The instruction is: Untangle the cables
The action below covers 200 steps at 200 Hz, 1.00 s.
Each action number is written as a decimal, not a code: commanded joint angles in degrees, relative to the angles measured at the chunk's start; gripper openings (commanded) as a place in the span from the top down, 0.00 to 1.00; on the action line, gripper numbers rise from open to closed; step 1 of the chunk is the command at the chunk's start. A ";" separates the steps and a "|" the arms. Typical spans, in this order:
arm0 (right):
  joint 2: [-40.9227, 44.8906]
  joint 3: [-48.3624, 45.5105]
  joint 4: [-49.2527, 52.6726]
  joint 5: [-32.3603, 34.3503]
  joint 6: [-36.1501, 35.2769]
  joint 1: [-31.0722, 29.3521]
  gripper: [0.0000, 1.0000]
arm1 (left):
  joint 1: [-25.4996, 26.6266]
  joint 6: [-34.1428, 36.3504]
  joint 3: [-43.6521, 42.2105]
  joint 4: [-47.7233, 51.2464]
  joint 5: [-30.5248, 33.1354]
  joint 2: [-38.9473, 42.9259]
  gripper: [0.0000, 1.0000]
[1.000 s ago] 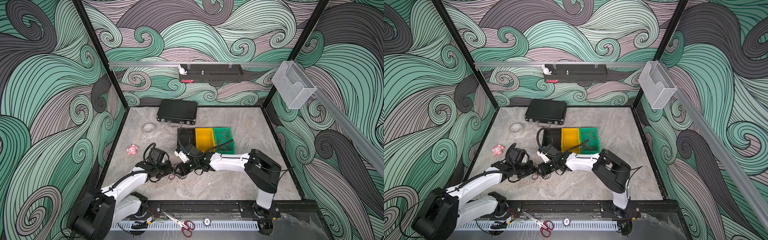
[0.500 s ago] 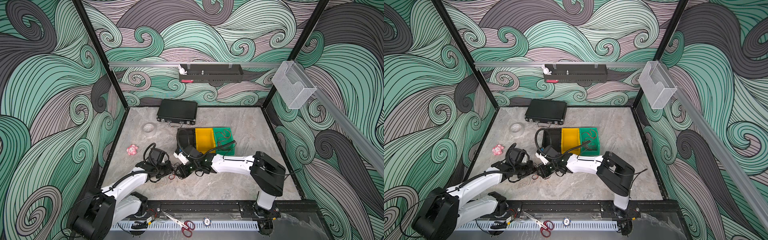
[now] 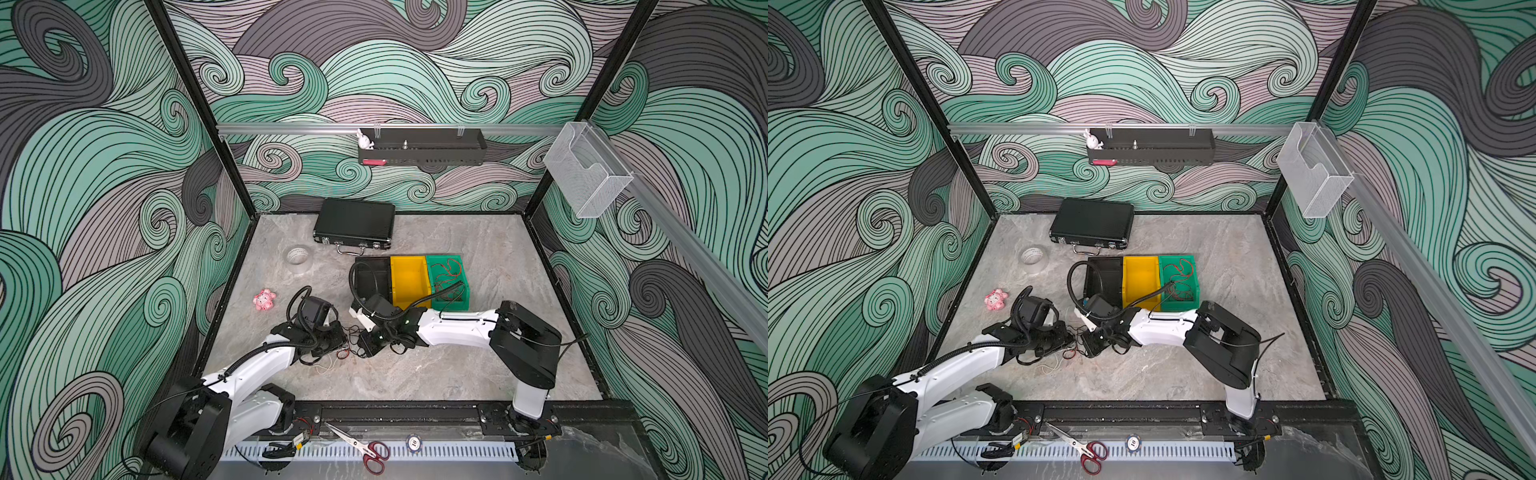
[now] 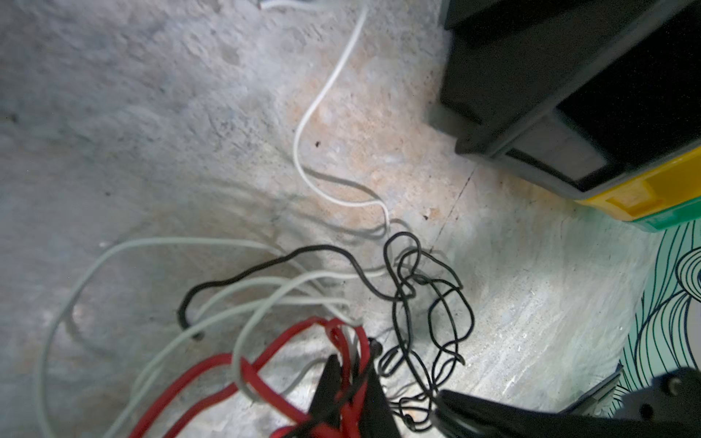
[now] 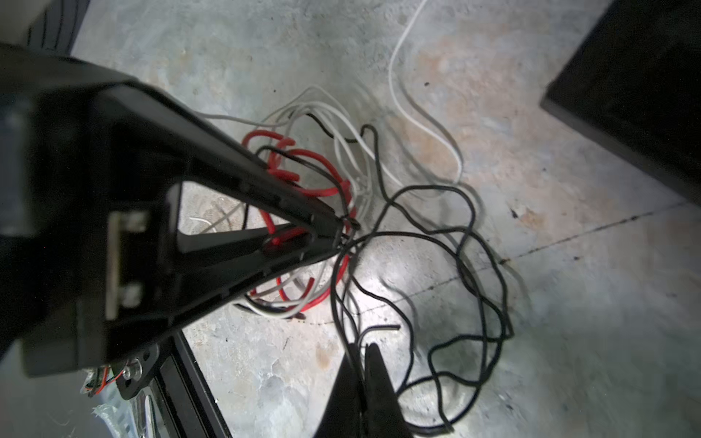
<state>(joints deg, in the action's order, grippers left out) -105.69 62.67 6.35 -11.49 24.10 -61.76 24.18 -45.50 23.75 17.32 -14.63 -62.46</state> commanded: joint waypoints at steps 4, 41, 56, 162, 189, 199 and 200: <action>4.62 -2.66 2.48 4.96 -0.05 1.12 0.99 | 0.27 -0.21 0.51 1.91 1.45 1.44 0.89; 10.95 -8.23 2.69 6.40 1.52 4.45 1.00 | 0.29 -0.40 0.58 2.42 2.23 1.98 0.89; 13.44 -10.48 3.27 7.30 1.93 5.94 1.00 | 0.25 -0.38 0.66 2.63 2.49 2.17 0.89; 26.60 -19.94 7.41 9.64 1.97 13.77 1.00 | 0.28 -0.47 0.86 1.92 1.41 2.15 0.75; 28.21 -20.29 7.98 9.51 2.01 13.86 1.00 | 0.25 -0.73 0.86 2.14 1.57 2.29 0.78; 29.14 -20.23 8.72 9.77 1.75 13.94 1.00 | 0.28 -0.98 0.87 2.61 2.14 2.56 0.81; 29.22 -20.23 8.83 9.79 1.70 13.94 1.00 | 0.31 -0.99 0.91 2.66 2.28 2.63 0.81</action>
<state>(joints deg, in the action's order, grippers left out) -78.56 43.03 13.10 -2.81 25.96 -48.18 24.51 -45.71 23.99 18.35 -13.93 -60.82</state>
